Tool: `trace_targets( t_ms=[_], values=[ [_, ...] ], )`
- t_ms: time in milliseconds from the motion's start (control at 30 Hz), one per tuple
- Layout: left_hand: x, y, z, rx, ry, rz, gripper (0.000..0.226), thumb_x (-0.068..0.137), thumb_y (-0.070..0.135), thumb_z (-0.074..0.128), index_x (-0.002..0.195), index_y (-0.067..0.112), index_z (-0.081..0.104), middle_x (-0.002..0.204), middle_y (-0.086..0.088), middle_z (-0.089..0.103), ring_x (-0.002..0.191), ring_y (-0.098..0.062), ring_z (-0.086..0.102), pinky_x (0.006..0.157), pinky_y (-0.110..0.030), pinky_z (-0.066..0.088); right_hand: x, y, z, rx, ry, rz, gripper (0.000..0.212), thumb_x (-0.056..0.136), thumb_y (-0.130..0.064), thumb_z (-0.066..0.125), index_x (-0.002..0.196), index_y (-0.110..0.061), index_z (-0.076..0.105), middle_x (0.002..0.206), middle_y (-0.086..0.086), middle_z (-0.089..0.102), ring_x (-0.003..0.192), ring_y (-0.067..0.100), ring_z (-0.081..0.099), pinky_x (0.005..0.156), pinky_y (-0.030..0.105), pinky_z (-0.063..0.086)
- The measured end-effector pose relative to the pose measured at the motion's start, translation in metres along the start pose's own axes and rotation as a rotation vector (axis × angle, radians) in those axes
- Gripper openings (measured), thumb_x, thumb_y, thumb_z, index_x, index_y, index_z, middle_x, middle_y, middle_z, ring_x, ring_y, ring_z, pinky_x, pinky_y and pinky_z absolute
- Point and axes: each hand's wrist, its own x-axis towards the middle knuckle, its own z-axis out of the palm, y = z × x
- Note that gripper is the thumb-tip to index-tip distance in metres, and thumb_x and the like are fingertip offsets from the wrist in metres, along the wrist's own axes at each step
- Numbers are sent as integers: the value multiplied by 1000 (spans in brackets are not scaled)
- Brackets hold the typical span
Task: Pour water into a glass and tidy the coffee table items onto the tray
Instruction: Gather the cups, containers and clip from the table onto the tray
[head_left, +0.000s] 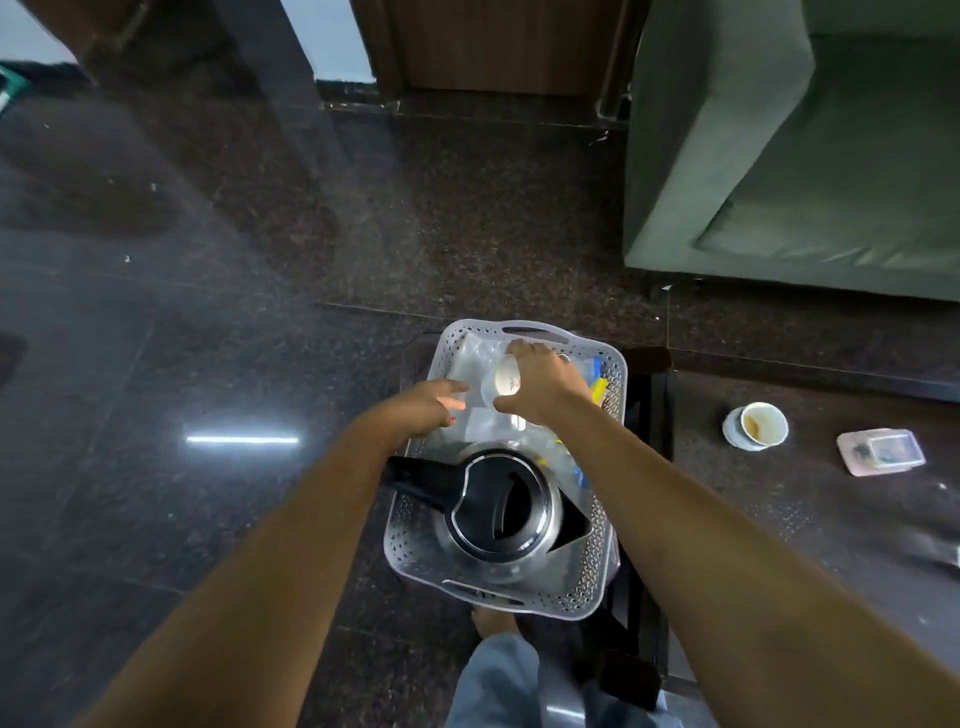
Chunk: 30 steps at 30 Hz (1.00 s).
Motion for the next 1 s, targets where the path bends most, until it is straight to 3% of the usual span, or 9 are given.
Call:
trace_targets(
  t_ms=[200,267,400,567,733,800,867,933,1000],
  values=[
    [17,-19,-2,-84,9,24,65,89,-12,45,146,17,33,139,-15,51,108,-21,55,56,-11,40,31,-26,27,-3,-8,41,70,68,-52,72,120,-14,43,119,10,56,107,33,57,67,34,41],
    [21,-24,-4,-107,13,29,67,87,-13,48,145,17,34,135,-18,54,103,-20,55,64,-17,45,39,-31,35,46,-15,94,78,66,-57,72,123,-13,43,119,9,56,110,32,56,70,34,41],
    [23,-30,-7,-163,58,46,63,80,-15,54,136,13,48,125,-19,60,110,-31,60,97,-48,50,49,-35,43,75,-40,173,85,65,-66,69,126,-12,43,120,10,56,114,31,54,73,33,40],
    [23,-35,-8,-169,135,102,59,77,-12,60,131,11,53,122,-15,64,103,-31,66,88,-45,56,53,-41,45,54,-106,207,85,61,-73,67,117,-11,48,102,12,68,100,29,63,66,31,43],
    [22,-36,-10,-68,178,143,58,81,-9,52,134,13,51,122,-14,63,82,-28,70,62,-23,59,55,-36,29,121,-319,163,56,78,-55,67,102,-8,49,88,11,71,61,19,69,53,26,45],
    [23,-33,-10,-4,193,142,58,79,-9,53,132,15,54,121,-13,64,69,-23,69,60,-22,59,53,-29,26,183,-343,158,45,83,-46,66,99,-7,48,93,15,71,70,25,72,56,27,45],
    [24,-29,-10,75,212,138,56,79,-8,55,130,15,56,121,-11,65,66,-19,68,70,-30,60,50,-24,26,219,-325,141,38,86,-38,66,96,-7,47,99,20,69,84,31,71,64,33,48],
    [24,-21,-9,209,238,147,51,80,-3,57,127,15,58,122,-9,65,87,-25,68,86,-39,56,46,-19,26,270,-321,146,30,88,-31,65,94,-6,50,100,21,68,88,33,70,77,38,52],
    [24,-11,-10,321,263,152,45,81,2,57,123,17,61,122,-8,66,103,-28,65,93,-42,52,44,-13,24,380,-285,178,22,88,-26,65,90,-7,54,94,18,65,81,31,71,76,38,56]
  ],
)
